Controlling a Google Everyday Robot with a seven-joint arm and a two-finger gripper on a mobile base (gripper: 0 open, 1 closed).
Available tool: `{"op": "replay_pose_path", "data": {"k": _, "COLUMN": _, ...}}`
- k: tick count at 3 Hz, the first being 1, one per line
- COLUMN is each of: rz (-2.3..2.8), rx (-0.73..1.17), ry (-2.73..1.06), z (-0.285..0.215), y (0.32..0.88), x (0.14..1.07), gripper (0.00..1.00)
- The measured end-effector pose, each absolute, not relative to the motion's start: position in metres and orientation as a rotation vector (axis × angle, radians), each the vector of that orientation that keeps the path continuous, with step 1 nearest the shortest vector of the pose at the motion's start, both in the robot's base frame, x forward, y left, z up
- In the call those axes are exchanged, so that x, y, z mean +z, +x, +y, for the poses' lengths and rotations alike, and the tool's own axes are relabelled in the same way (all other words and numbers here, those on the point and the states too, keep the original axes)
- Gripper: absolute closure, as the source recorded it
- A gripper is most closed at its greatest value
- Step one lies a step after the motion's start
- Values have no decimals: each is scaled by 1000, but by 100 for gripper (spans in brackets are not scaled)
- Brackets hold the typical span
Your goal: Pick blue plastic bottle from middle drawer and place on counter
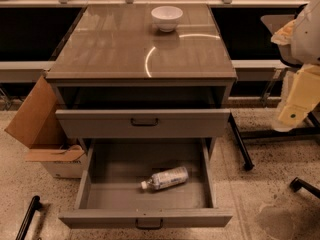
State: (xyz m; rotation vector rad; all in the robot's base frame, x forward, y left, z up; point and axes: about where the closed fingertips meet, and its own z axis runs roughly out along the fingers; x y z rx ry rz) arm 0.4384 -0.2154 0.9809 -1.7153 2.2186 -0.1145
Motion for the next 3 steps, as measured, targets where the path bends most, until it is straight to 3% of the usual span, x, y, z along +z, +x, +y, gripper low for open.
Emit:
{"op": "replay_pose_path", "data": {"k": 1, "rz": 2219, "rx": -114, "ry": -1715, "z": -215, "y": 438, "x": 981, "gripper": 0}}
{"op": "replay_pose_path", "data": {"k": 3, "rz": 2215, "rx": 96, "ry": -1810, "z": -183, "y": 421, "x": 892, "gripper": 0}}
